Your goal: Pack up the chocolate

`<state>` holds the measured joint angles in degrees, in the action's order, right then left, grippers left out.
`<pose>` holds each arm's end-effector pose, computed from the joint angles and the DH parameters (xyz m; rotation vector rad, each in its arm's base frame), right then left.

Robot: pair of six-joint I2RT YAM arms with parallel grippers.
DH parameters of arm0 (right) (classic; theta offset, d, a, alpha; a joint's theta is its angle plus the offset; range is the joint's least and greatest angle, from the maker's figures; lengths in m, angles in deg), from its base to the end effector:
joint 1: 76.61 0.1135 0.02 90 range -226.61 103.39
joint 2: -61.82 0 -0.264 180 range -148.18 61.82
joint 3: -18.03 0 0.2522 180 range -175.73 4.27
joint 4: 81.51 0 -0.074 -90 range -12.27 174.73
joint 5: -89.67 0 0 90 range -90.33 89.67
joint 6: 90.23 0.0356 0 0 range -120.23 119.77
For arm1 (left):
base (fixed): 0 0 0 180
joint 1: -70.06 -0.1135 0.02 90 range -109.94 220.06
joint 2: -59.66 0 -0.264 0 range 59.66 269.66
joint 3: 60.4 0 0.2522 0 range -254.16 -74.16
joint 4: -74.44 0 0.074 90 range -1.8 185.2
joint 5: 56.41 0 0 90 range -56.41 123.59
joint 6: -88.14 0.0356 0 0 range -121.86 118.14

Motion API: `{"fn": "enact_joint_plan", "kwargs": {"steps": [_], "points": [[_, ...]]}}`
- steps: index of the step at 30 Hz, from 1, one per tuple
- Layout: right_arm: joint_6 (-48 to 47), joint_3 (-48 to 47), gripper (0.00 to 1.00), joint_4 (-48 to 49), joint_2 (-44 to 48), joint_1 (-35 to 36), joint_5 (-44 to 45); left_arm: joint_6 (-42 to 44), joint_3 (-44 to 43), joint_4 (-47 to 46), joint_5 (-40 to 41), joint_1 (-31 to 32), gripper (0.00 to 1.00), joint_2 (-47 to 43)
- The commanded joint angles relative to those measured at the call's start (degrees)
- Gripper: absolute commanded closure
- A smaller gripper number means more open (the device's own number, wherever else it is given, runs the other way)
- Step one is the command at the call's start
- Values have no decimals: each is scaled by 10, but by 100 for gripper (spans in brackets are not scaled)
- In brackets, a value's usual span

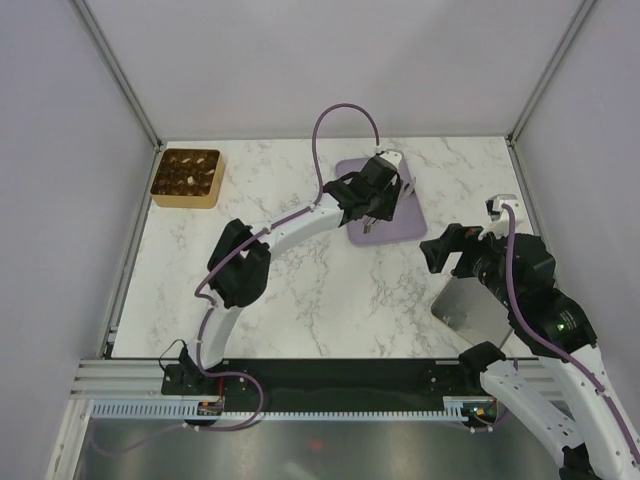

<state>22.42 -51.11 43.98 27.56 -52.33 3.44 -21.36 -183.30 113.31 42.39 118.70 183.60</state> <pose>0.1029 0.0439 0.3695 0.0174 1.9430 0.4867 0.3367 -0.3742 0.2579 0.4980 2.2443 -0.4549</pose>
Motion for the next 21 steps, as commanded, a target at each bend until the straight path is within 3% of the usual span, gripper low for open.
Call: {"fn": "enact_joint_plan", "kwargs": {"steps": [1, 21], "points": [[-16, -8, 2, 3, 7, 2, 19, -10, -42, -40, -5, 0, 47, 26], [-31, -8, 2, 1, 6, 2, 39, 1, -114, -39, 24, 2, 48, 116]]}}
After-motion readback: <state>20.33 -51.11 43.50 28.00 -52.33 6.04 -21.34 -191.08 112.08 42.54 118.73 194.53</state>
